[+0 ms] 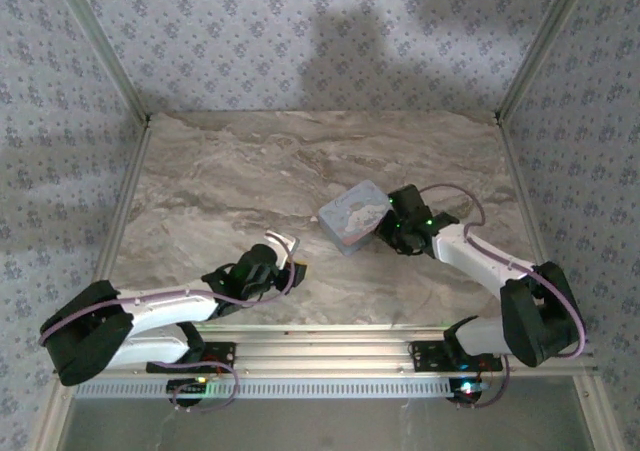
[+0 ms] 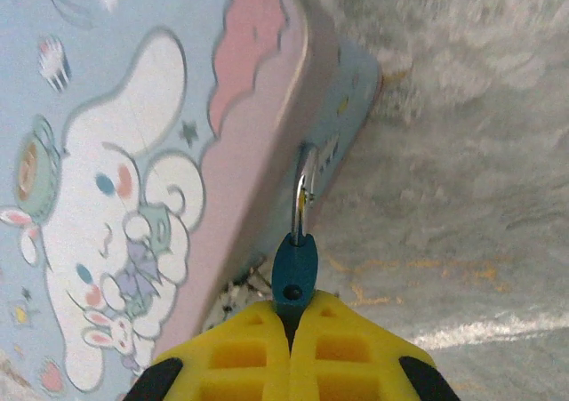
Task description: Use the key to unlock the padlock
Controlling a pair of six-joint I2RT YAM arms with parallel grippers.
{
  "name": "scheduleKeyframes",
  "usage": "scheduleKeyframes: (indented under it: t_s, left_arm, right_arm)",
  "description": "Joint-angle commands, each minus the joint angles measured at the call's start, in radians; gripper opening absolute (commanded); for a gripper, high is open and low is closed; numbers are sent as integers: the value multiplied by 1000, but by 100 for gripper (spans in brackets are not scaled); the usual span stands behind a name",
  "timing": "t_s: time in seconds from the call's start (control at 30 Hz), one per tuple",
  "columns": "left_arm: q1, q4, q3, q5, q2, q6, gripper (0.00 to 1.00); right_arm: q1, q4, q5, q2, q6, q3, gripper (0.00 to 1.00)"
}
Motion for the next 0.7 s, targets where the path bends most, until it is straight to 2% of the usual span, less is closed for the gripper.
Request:
scheduleKeyframes:
  t_s: [0.0, 0.17, 0.47, 0.6, 0.67]
  left_arm:
    - [9, -36, 29, -22, -30, 20, 46]
    - [13, -53, 31, -24, -49, 18, 46]
    - [16, -88, 34, -36, -87, 23, 49]
    - [32, -188, 71, -80, -150, 34, 54]
    - [50, -262, 97, -113, -187, 30, 60]
  right_arm:
    - [-47, -19, -8, -9, -49, 31, 0]
    - [-83, -11, -49, 10, -66, 22, 0]
    - [-108, -68, -38, -84, -108, 33, 0]
    - [-98, -81, -43, -163, -123, 26, 0]
    - [-79, -89, -44, -190, -125, 32, 0]
